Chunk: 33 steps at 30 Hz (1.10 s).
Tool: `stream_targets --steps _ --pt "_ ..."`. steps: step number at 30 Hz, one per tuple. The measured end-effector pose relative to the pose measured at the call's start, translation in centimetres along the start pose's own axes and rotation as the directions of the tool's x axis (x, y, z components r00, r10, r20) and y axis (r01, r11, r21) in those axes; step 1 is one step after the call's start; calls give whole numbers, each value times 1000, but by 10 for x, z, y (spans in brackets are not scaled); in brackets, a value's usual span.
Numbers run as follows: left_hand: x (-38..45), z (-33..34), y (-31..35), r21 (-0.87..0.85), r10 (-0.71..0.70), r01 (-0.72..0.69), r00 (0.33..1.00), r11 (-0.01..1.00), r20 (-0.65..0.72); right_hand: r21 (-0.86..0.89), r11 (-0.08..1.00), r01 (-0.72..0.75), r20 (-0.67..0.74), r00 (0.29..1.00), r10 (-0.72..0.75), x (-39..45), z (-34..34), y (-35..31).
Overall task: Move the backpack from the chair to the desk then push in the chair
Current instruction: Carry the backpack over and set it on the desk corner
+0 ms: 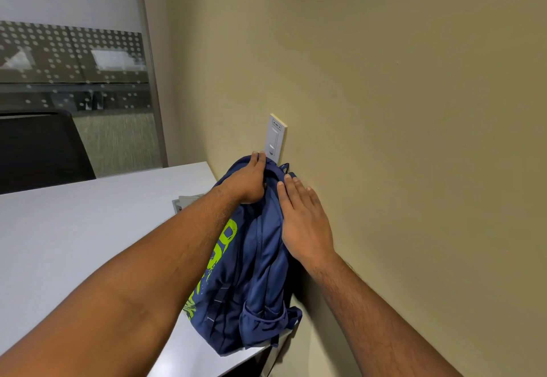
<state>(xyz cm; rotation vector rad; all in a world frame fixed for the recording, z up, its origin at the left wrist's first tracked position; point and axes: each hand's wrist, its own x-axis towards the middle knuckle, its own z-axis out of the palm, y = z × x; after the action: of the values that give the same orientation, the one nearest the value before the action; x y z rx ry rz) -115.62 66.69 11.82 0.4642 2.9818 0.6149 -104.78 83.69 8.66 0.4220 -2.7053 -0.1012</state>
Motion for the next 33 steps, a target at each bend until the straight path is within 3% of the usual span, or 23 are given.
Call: stream_targets --steps 7,19,33 --pt "-32 -6 -15 5 9 -9 998 1000 -56 42 999 -25 48 999 23 -1 -10 -9" --pt "-116 -11 -53 170 -14 34 993 985 -117 48 991 -127 102 987 121 -24 -37 -45" --pt "-219 24 -25 235 33 8 985 972 -171 67 978 -195 113 976 187 -115 -77 -72"
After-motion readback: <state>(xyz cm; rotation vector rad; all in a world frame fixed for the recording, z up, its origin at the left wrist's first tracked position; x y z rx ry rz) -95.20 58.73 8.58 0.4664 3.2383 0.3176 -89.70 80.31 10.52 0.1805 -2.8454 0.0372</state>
